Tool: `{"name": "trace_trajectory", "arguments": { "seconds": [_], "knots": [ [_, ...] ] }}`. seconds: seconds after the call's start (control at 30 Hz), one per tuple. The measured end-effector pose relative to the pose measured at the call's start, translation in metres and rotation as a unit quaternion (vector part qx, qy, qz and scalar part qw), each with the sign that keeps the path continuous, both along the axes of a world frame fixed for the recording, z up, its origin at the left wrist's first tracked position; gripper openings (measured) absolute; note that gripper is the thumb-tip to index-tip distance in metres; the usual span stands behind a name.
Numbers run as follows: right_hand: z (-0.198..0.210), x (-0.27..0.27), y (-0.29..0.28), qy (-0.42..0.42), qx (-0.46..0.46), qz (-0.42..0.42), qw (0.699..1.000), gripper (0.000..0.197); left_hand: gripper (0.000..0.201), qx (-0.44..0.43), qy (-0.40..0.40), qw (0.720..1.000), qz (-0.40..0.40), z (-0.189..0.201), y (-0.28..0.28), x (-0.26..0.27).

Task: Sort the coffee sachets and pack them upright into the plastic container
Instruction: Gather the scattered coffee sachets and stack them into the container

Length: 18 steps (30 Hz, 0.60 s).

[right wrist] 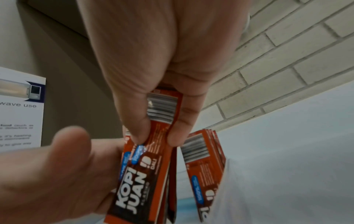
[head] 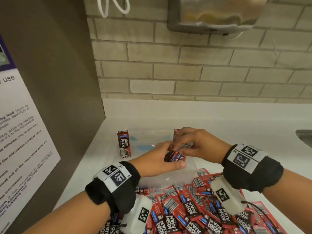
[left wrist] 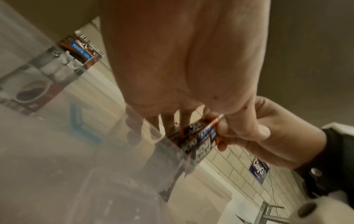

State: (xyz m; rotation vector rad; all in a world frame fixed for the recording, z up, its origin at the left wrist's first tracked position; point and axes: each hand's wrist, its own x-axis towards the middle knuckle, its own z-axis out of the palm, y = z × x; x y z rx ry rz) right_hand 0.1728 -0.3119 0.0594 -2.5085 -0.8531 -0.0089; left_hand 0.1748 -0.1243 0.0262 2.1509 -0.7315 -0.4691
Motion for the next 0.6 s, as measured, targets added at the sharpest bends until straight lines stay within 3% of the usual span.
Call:
{"name": "trace_trajectory", "arguments": {
  "seconds": [0.13,0.37,0.47,0.6],
  "knots": [
    [-0.003,-0.002,-0.004,0.013,-0.054,-0.008,0.998,0.021,0.076,0.065,0.033,0.996,0.052,0.005,0.006,-0.001],
    [-0.006,0.000,0.010,0.000,-0.227,-0.012,0.974,0.027,0.041,0.226,0.064,0.970,-0.065,0.011,-0.014,-0.001],
    [-0.008,0.000,0.014,-0.027,-0.252,-0.013,0.967,0.028,0.026,0.238,0.058,0.967,-0.063,0.004,-0.024,0.006],
    [-0.012,-0.001,0.013,-0.057,-0.280,-0.024,0.958,0.037,0.021,0.255,0.048,0.965,-0.038,0.003,-0.034,0.009]
  ]
}}
